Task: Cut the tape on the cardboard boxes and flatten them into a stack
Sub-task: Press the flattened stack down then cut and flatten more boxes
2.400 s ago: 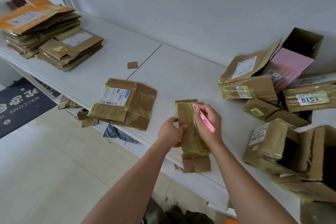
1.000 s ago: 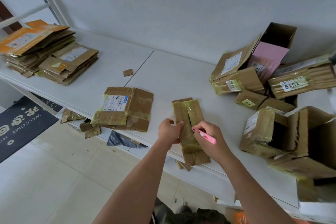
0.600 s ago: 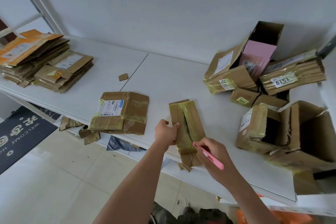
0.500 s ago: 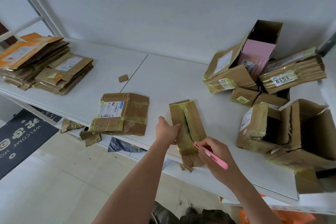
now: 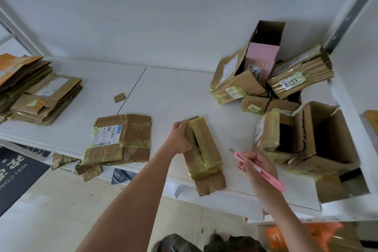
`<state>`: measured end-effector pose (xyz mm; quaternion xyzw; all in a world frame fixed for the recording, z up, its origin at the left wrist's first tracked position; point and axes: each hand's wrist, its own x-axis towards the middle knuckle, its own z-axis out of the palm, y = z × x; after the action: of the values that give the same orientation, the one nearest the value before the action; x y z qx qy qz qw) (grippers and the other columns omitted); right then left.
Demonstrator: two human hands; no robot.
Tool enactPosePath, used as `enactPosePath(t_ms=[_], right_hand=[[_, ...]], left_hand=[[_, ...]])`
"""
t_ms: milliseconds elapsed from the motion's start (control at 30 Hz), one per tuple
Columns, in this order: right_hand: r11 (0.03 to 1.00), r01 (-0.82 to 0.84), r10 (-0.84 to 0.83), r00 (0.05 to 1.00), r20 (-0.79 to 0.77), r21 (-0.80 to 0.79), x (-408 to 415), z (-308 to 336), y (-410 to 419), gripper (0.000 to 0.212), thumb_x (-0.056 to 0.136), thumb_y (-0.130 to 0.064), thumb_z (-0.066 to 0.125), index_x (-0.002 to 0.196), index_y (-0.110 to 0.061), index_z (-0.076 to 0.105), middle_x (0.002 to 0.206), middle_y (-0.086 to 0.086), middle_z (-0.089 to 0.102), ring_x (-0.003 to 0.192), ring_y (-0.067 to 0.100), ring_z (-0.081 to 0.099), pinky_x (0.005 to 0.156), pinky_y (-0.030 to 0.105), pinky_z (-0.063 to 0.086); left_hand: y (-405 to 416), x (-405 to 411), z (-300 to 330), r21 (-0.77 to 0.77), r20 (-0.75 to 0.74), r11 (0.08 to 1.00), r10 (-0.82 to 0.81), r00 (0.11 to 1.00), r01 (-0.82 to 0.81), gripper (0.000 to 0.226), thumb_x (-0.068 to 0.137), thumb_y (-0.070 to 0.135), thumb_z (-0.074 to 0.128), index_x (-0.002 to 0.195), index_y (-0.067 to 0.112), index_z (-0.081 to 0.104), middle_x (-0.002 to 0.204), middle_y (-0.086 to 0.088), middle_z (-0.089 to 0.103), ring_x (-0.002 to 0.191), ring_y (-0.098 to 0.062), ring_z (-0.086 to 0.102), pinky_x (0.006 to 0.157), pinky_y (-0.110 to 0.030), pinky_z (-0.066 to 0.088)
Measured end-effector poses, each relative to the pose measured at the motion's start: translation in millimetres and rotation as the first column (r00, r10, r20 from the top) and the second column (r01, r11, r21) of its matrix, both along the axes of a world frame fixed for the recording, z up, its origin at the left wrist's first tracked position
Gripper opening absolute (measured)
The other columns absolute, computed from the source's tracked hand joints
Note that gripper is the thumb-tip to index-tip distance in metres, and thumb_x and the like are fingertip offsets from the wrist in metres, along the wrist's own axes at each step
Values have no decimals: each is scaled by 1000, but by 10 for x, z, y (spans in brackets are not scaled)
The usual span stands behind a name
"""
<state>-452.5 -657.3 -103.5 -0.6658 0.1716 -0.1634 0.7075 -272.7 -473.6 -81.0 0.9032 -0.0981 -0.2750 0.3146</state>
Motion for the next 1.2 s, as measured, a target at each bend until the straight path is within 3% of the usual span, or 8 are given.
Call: enactPosePath(t_ms=[100, 233, 333, 500, 600, 700, 800, 1200], right_hand=[[998, -27, 26, 1000, -11, -59, -112, -129, 77, 31, 85, -55, 67, 95, -26, 67, 85, 12, 65, 79, 36, 62, 79, 62, 53], [998, -24, 25, 1000, 15, -62, -122, -126, 215, 9, 98, -18, 56, 101, -12, 62, 100, 7, 70, 95, 25, 70, 84, 58, 56], [998, -39, 39, 999, 12, -52, -48, -119, 320, 8, 98, -16, 54, 101, -10, 59, 109, -2, 71, 100, 24, 70, 81, 59, 56], [995, 57, -57, 998, 6, 81, 305, -81, 288, 8, 101, -15, 53, 104, -11, 59, 120, 0, 69, 105, 23, 70, 84, 66, 52], [983, 72, -71, 997, -8, 172, 464, -57, 231, 8, 101, -13, 53, 104, -10, 59, 120, 5, 68, 102, 24, 72, 89, 67, 50], [973, 87, -86, 996, -14, 213, 485, -62, 272, 9, 101, -11, 52, 105, -7, 58, 117, 4, 70, 102, 24, 71, 90, 68, 48], [972, 94, -89, 995, -36, 214, 473, -92, 287, 9, 101, -11, 52, 105, -7, 60, 114, 1, 71, 104, 22, 71, 90, 67, 50], [967, 98, -85, 994, -64, 236, 591, -226, 280, 9, 99, -6, 55, 101, -8, 63, 108, -2, 74, 103, 19, 70, 98, 54, 51]], left_hand=[[78, -90, 45, -80, 17, 988, 130, 991, -128, 77, 83, 2, 63, 150, 22, 30, 137, -3, 24, 112, -23, 46, 85, -29, 47], [223, -351, 39, -17, 123, 939, 344, 931, -344, 65, 86, 23, 71, 140, 12, 36, 125, -5, 29, 94, -22, 47, 83, -31, 43], [301, -480, 7, 97, 141, 903, 404, 904, -419, 70, 85, 47, 71, 131, 7, 37, 131, -13, 33, 101, -32, 53, 86, -38, 44], [338, -597, -37, 306, 298, 888, 255, 920, -345, 80, 84, 62, 62, 134, 4, 38, 133, -16, 44, 125, -33, 42, 103, -41, 38], [332, -564, -34, 295, 460, 927, 77, 885, -233, 81, 87, 57, 62, 146, 13, 28, 146, -11, 29, 138, -31, 27, 113, -42, 26], [293, -499, -141, 246, 338, 968, -131, 932, 47, 87, 88, 61, 57, 155, 28, 14, 163, -1, 5, 151, -23, -3, 122, -43, 3], [292, -464, -232, 239, 260, 969, -132, 956, 69, 96, 84, 66, 59, 156, 33, 6, 164, 6, -8, 150, -20, -17, 122, -43, -6], [348, -423, -306, 119, 285, 992, -81, 955, 48, 87, 86, 49, 68, 155, 33, 17, 164, 4, -1, 150, -16, -12, 122, -47, 0]])
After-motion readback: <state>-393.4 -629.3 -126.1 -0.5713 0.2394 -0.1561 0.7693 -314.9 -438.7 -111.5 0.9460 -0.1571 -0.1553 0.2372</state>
